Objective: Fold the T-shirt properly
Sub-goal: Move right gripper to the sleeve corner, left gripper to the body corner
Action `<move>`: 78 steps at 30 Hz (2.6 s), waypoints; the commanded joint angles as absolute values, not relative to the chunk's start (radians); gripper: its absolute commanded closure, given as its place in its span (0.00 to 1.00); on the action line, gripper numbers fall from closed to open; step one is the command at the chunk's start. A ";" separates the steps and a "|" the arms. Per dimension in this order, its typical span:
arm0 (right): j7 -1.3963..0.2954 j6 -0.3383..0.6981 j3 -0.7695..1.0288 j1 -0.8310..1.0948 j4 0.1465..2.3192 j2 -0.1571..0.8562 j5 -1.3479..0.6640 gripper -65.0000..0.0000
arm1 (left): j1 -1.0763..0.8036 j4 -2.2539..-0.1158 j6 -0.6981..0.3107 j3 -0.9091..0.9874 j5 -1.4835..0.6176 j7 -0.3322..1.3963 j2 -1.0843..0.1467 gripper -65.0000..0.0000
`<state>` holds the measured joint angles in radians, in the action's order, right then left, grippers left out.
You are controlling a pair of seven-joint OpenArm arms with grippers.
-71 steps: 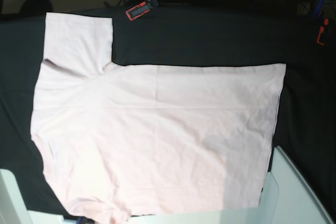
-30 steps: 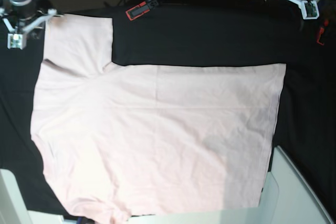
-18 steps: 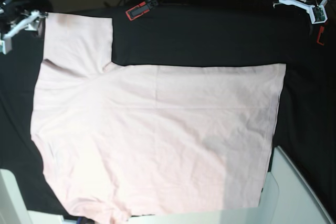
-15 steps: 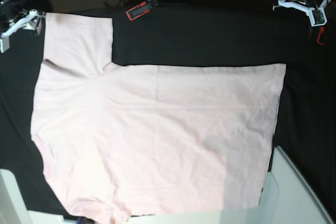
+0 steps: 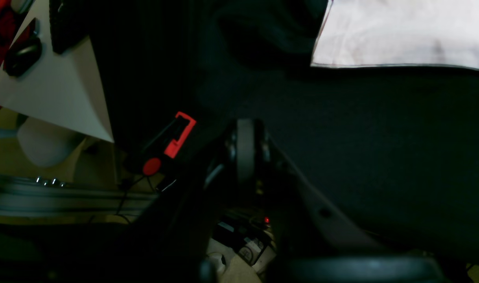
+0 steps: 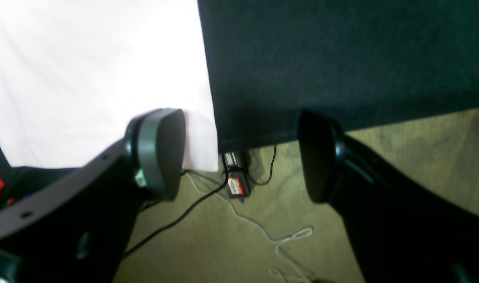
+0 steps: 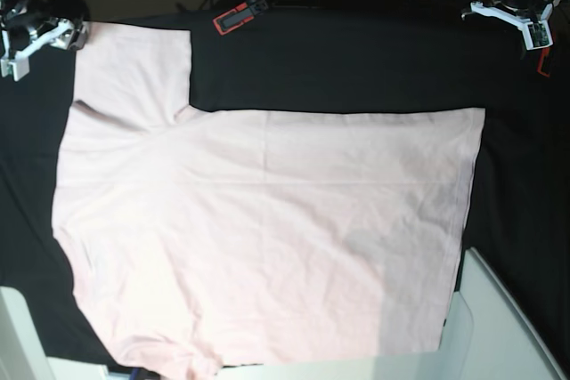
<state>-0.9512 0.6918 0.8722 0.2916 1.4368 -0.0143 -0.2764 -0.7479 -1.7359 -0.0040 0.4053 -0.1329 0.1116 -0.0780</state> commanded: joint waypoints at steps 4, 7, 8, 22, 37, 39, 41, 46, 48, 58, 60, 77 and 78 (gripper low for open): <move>-0.964 0.698 0.866 0.295 1.442 -0.015 -0.278 0.33 | -0.756 -1.745 0.004 0.412 -0.134 0.087 -0.087 1.00; -0.974 0.698 0.865 0.295 1.442 -0.015 -0.278 0.33 | -0.756 -1.744 0.004 0.412 -0.134 0.087 -0.087 1.00; -0.990 0.698 0.865 0.295 1.442 -0.016 -0.278 0.33 | -0.756 -1.744 0.004 0.412 -0.134 0.087 -0.087 1.00; -1.009 0.698 0.780 0.280 1.463 -0.053 -0.280 0.34 | -0.754 -1.742 0.004 0.410 -0.134 0.087 -0.087 1.00; -1.082 0.698 0.779 0.245 1.549 -0.084 -0.280 0.46 | -0.754 -1.742 0.004 0.406 -0.134 0.088 -0.087 1.00; -1.084 0.698 0.777 0.243 1.547 -0.084 -0.280 0.64 | -0.748 -1.742 0.004 0.404 -0.134 0.090 -0.087 1.00; -1.086 0.698 0.777 0.243 1.547 -0.084 -0.278 0.80 | -0.739 -1.742 0.004 0.404 -0.134 0.093 -0.084 1.00; -1.086 0.698 0.777 0.243 1.547 -0.081 -0.278 0.99 | -0.731 -1.742 0.004 0.404 -0.134 0.094 -0.081 1.00; -1.086 0.698 0.777 0.243 1.547 -0.079 -0.278 0.99 | -0.723 -1.741 0.004 0.404 -0.134 0.094 -0.079 0.95; -1.086 0.698 0.777 0.245 1.547 -0.082 -0.275 1.00 | -0.651 -1.664 0.002 0.403 -0.136 0.096 -0.064 0.42; -1.086 0.698 0.777 0.245 1.547 -0.084 -0.275 1.00 | -0.621 -1.644 -0.002 0.404 -0.171 0.096 -0.062 0.42; -1.081 0.698 0.777 0.259 1.547 -0.077 -0.277 1.00 | -0.397 -1.296 -0.099 0.409 -0.427 0.096 -0.108 0.43; -1.081 0.698 0.777 0.259 1.547 -0.077 -0.277 1.00 | -0.387 -1.287 -0.105 0.409 -0.429 0.096 -0.107 0.43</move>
<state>-1.0908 0.6956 0.7765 0.2584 1.5337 -0.0864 -0.2634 -0.3893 -1.2716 -0.1032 0.4046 -0.4244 0.1234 -0.0978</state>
